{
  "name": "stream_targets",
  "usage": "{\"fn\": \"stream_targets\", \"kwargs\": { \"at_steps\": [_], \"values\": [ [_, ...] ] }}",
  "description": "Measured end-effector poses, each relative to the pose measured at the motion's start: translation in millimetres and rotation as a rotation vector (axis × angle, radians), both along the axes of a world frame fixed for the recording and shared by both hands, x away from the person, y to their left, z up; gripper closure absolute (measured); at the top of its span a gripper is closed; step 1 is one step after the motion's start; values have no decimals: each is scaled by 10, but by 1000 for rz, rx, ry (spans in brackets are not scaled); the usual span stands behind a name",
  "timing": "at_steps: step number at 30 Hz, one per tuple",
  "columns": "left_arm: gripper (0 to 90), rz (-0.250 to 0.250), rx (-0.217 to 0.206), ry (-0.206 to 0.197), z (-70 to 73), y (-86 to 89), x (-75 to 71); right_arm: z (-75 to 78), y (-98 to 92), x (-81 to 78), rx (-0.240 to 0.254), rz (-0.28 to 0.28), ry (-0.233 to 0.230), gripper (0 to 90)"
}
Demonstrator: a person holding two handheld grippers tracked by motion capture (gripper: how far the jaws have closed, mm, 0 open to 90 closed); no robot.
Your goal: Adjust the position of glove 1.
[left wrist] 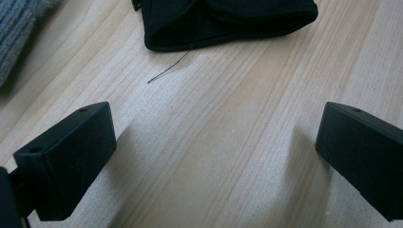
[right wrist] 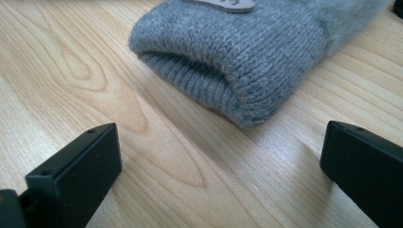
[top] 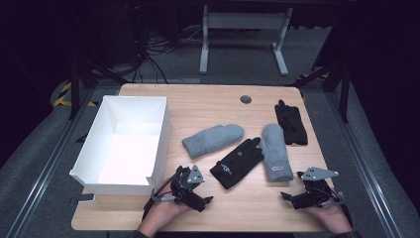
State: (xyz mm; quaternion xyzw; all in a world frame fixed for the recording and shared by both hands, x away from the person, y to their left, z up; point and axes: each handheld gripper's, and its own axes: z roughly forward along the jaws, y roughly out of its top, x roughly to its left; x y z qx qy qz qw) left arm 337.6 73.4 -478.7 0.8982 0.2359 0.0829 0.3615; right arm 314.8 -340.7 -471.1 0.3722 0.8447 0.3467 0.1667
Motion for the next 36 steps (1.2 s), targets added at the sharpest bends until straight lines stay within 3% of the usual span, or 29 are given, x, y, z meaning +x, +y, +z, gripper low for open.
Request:
{"fn": "stream_targets", "kwargs": {
  "at_steps": [10, 16, 17, 19, 36],
  "values": [
    [1, 0, -1, 0, 0, -1, 1, 16, -12, 9, -3, 10, 13, 15],
    [1, 0, 0, 0, 0, -1, 1, 134, -47, 8, -4, 20, 1, 108],
    [1, -1, 0, 0, 0, -1, 1, 210, -52, 17, 10, 29, -17, 162],
    [1, 0, 0, 0, 0, -1, 1, 244, -49, 31, 11, 26, -27, 163],
    [1, 1, -1, 0, 0, -2, 1, 512, 37, 455, 93, 68, -33, 448]
  ]
}}
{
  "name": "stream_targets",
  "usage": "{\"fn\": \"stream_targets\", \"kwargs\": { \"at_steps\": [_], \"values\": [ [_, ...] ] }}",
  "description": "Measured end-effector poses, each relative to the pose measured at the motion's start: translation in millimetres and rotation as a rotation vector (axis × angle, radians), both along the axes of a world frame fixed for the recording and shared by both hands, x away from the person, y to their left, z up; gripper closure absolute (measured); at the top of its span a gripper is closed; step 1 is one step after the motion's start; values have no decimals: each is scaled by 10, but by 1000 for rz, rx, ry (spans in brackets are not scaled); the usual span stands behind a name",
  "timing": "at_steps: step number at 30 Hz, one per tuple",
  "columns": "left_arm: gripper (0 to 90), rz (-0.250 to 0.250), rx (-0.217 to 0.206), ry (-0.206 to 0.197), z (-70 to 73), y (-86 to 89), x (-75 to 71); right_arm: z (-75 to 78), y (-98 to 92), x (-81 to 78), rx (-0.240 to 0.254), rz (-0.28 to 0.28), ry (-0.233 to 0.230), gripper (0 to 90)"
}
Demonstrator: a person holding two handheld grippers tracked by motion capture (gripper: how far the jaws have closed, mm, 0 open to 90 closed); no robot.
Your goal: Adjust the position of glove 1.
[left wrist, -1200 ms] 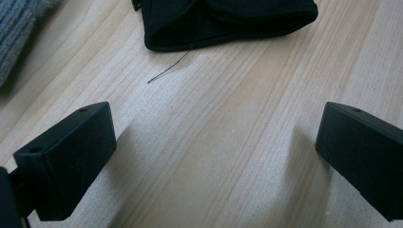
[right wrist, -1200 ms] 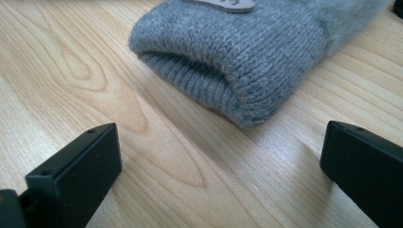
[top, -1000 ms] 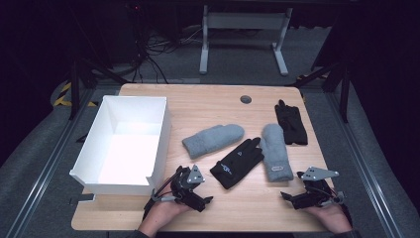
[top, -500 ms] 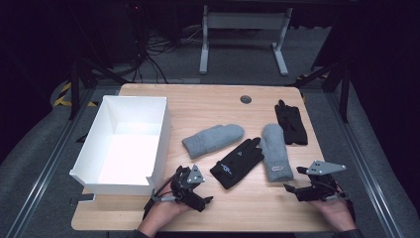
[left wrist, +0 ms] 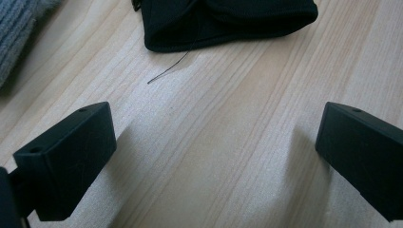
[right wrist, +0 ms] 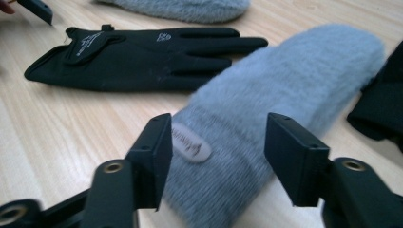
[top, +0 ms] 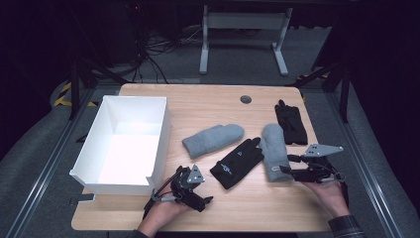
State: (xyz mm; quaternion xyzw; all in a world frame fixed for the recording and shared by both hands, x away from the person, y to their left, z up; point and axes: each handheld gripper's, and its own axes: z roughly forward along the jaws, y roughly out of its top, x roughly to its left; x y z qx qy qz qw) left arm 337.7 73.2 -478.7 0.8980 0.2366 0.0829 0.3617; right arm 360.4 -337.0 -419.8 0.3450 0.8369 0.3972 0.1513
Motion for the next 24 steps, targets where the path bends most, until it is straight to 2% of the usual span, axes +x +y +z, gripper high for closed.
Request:
{"fn": "stream_targets", "kwargs": {
  "at_steps": [7, 11, 16, 20, 24],
  "values": [
    [1, 0, 0, 0, 0, 0, 0, 35, 30, 197, -15, -11, -7, 501],
    [1, 0, 0, 0, 0, 0, 0, -5, 31, 358, -17, -16, 8, 528],
    [1, 0, 0, 0, 0, 0, 0, -42, 57, 486, -22, -9, 17, 557],
    [1, 0, 0, 0, 0, 0, 0, -99, 75, 554, -23, 2, 44, 565],
    [1, 0, 0, 0, 0, 0, 0, -188, 111, 618, -53, 11, 73, 650]
  ]
}}
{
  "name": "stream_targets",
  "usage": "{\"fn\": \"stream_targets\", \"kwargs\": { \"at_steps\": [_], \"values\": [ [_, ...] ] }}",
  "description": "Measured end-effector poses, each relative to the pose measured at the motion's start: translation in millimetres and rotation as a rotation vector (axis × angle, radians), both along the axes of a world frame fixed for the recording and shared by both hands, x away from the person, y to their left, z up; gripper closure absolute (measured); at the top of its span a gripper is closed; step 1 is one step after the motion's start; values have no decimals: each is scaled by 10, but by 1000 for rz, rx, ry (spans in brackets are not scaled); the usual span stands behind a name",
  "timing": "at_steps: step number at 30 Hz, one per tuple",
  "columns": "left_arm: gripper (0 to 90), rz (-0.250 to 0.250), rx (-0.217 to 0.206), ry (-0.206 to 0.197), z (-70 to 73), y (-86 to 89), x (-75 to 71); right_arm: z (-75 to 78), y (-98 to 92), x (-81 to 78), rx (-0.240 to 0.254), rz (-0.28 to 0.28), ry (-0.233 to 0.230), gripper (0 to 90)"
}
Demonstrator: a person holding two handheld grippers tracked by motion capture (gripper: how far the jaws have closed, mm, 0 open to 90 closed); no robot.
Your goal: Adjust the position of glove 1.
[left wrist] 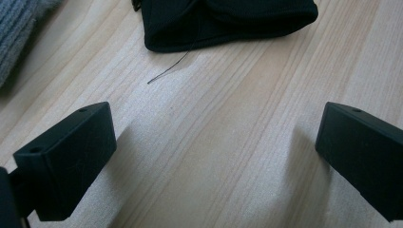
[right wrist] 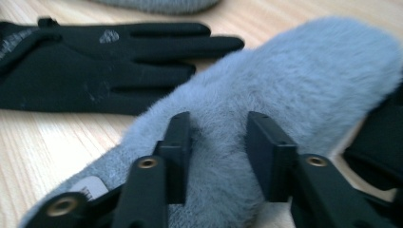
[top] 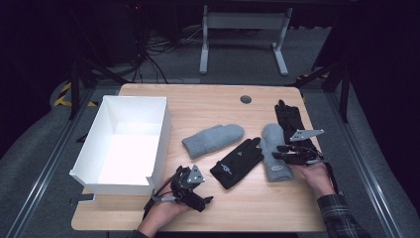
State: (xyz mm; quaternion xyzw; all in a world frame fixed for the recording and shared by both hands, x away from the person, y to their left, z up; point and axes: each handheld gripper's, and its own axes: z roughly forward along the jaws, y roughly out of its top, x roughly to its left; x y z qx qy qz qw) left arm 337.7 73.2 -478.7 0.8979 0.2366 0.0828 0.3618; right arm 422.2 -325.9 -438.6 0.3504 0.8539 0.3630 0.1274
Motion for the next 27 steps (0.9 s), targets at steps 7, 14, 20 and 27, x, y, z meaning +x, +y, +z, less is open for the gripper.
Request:
{"fn": "stream_targets", "kwargs": {
  "at_steps": [7, 14, 20, 27],
  "values": [
    [1, -1, 0, 0, 0, 0, 0, -74, -8, 12, 12, 4, 23, 864],
    [1, 1, 1, 0, 1, -1, -1, 20, -36, -31, 57, -6, -6, 883],
    [2, 2, 1, 1, 1, -1, -4, 156, -31, -172, 62, -6, -39, 886],
    [2, 5, 3, 2, 2, -3, -10, 250, -66, -456, 88, -1, -46, 887]
  ]
}}
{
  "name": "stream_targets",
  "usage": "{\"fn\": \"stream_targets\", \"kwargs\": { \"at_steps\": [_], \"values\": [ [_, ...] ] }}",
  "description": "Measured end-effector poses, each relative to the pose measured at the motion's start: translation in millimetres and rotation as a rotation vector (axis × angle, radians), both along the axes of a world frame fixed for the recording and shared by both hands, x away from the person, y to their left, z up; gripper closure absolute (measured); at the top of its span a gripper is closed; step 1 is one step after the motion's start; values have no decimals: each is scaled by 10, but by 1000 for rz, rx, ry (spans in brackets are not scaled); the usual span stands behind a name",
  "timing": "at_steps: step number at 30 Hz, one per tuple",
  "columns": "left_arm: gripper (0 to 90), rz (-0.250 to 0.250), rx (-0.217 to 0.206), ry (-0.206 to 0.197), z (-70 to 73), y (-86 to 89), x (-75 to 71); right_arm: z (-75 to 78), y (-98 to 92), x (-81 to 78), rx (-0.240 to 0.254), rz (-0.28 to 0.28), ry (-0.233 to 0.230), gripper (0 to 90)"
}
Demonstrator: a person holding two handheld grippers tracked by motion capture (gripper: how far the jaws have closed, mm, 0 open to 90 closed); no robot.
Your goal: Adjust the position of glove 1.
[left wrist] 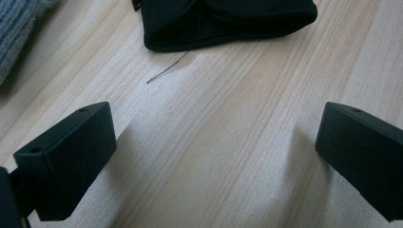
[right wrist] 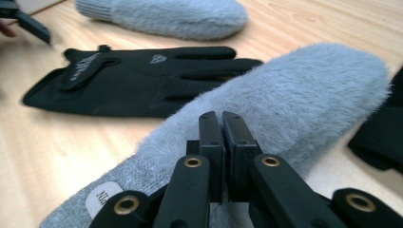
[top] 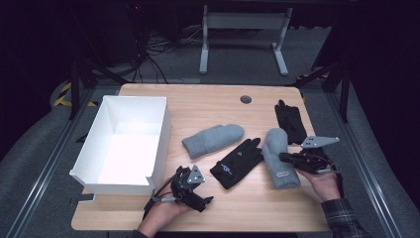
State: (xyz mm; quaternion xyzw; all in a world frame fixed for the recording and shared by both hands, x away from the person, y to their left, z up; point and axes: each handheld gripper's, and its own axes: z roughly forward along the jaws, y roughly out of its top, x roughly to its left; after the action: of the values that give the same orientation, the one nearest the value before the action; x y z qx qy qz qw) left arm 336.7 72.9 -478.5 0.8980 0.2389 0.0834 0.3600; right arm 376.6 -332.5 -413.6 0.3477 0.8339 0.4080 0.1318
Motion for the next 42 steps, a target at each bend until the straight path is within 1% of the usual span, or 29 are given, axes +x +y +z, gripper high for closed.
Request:
{"fn": "stream_targets", "kwargs": {
  "at_steps": [1, 2, 3, 4, 5, 6, 7, 8, 9, 10, 11, 12, 16, 18, 19, 20, 21, 22, 23, 24, 26, 27, 29, 34, 37, 40, 42],
  "values": [
    [2, 0, 0, 0, 0, 0, 0, 0, 0, 0, 0, 0, 0, 887],
    [2, 0, 0, 0, 0, 0, 0, 4, -2, -39, -1, -2, 2, 887],
    [2, 0, 0, 0, 0, 0, 0, 3, -5, -88, 5, -3, 7, 887],
    [2, 0, 1, 0, 0, 0, 0, -1, -7, -180, 9, 1, 9, 886],
    [2, 1, 0, 0, 0, 0, -2, -1, -7, -180, 9, 1, 9, 886],
    [2, 1, 0, -1, 0, 0, -2, -4, -6, -216, 11, 4, 11, 886],
    [2, 1, 0, -1, 0, -1, -3, -11, -4, -315, 9, 5, 12, 886],
    [2, 1, 0, -1, 0, -1, -4, -18, -5, -360, 14, 5, 16, 886],
    [2, 1, 0, -1, 0, -1, -4, -18, -5, -360, 14, 5, 16, 886],
    [2, 1, 1, 1, 1, -1, -6, -36, -3, -440, 17, 6, 22, 885],
    [2, 1, 1, 1, 1, -1, -6, -36, -3, -440, 17, 6, 22, 885],
    [2, 1, 0, 1, 0, -2, -7, -70, 10, -502, 17, 8, 32, 884],
    [2, 1, 0, 1, 0, -2, -7, -124, 47, -518, 5, 21, 49, 872],
    [2, 1, 0, 1, 1, -2, -7, -150, 60, -507, -5, 28, 68, 788],
    [2, 1, 0, 1, 1, -2, -7, -151, 56, -511, -7, 21, 65, 731],
    [2, 1, 0, 1, 0, -2, -7, -141, 40, -515, 3, 23, 66, 696],
    [2, 1, 0, 1, 1, -2, -7, -125, 20, -526, 13, 19, 64, 687],
    [2, 1, 0, 1, 1, -2, -7, -125, 20, -526, 13, 19, 64, 687],
    [2, 1, 1, 1, 1, -2, -7, -85, -47, -574, 18, 16, 45, 748],
    [2, 1, 1, 1, 1, -2, -7, -85, -47, -574, 18, 16, 45, 748],
    [2, 1, 0, 1, 0, -2, -7, -72, -111, -622, 23, 13, 38, 802],
    [2, 1, 0, 1, 0, -2, -7, -78, -152, -649, 26, 8, 41, 851],
    [2, 2, 0, 1, 1, -2, -8, -107, -219, -698, 0, 5, 53, 900],
    [2, 2, 0, 1, 0, -2, -9, -164, -316, -768, -29, 5, 70, 900],
    [2, 2, 0, 1, 0, -3, -10, -190, -349, -782, -58, 8, 81, 900],
    [2, 2, 0, 1, 0, -2, -10, -244, -342, -798, -84, 28, 112, 900],
    [2, 2, 0, 1, 0, -2, -10, -267, -318, -811, -99, 48, 120, 900]
  ]
}}
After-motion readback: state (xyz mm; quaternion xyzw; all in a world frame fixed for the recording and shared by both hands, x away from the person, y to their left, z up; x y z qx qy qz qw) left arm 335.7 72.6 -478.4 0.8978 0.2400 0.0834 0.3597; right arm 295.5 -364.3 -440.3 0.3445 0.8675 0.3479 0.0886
